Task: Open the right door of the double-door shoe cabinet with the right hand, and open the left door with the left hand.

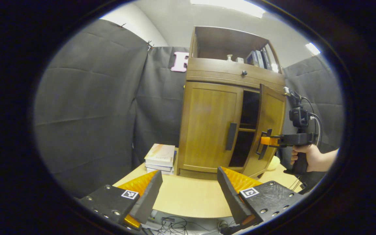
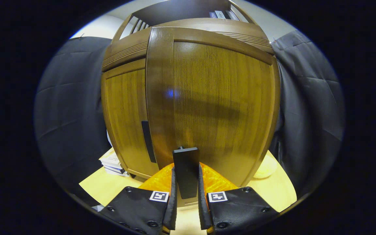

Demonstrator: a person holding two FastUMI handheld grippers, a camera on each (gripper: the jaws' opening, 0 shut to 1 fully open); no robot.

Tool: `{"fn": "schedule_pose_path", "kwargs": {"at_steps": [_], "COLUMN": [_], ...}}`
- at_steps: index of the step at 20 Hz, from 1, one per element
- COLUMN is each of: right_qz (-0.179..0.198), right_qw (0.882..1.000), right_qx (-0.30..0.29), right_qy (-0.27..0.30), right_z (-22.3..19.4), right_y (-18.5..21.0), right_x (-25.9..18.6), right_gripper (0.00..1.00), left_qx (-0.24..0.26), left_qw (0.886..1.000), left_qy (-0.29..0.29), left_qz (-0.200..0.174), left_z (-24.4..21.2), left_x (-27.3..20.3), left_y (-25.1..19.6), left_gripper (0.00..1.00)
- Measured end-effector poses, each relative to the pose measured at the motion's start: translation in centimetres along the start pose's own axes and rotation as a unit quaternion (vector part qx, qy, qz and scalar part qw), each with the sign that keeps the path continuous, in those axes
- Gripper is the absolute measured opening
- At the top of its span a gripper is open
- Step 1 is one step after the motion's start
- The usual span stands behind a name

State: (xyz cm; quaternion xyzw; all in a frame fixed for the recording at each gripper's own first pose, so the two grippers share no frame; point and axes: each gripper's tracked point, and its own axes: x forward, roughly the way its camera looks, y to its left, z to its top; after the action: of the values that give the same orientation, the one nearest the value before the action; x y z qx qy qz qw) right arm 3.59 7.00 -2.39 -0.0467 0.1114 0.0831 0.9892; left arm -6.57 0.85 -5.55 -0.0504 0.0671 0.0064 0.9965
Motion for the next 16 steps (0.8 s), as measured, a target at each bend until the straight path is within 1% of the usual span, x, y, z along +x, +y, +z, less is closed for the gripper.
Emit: {"fn": "schedule_pose_path", "kwargs": {"at_steps": [2,5,6,7,9,11,13,14,16], "right_qz": [-0.004,-0.001,0.001,0.003,0.011,0.024,0.036,0.041,0.052], "right_qw": [1.000,1.000,1.000,1.000,0.998,0.997,0.997,0.997,0.997], "right_qx": [0.003,0.013,0.013,0.018,0.046,0.065,0.053,0.046,0.045], "right_qy": [0.007,0.016,0.017,0.021,0.034,0.042,0.043,0.043,0.046], "right_z": [-0.5,-1.0,-1.1,-1.4,-1.9,-2.4,-2.8,-3.0,-3.3], "right_y": [-0.5,-1.4,-1.7,-2.1,-2.7,-3.5,-4.2,-4.7,-5.6], "right_x": [-1.0,-2.5,-3.0,-3.6,-4.4,-5.2,-6.3,-6.6,-7.3], "right_gripper": [0.29,0.30,0.29,0.30,0.29,0.29,0.29,0.29,0.30], "left_qx": [-0.007,-0.004,-0.005,-0.008,-0.026,-0.031,-0.012,-0.003,0.007], "left_qw": [1.000,0.999,0.999,0.998,0.998,0.998,0.999,0.999,0.999], "left_qy": [-0.010,-0.025,-0.029,-0.028,-0.027,-0.037,-0.035,-0.037,-0.044], "left_qz": [-0.023,-0.040,-0.045,-0.049,-0.057,-0.052,-0.028,-0.023,-0.024], "left_z": [1.5,3.9,4.4,4.7,5.1,6.3,6.6,6.8,7.1], "left_x": [-0.3,0.2,0.8,1.3,1.5,2.1,2.8,2.9,3.2], "left_y": [-1.9,-2.6,-3.1,-3.6,-5.2,-6.6,-7.1,-7.9,-10.0], "left_gripper": [0.99,0.99,0.99,0.99,0.99,0.99,0.99,0.99,0.99]}}
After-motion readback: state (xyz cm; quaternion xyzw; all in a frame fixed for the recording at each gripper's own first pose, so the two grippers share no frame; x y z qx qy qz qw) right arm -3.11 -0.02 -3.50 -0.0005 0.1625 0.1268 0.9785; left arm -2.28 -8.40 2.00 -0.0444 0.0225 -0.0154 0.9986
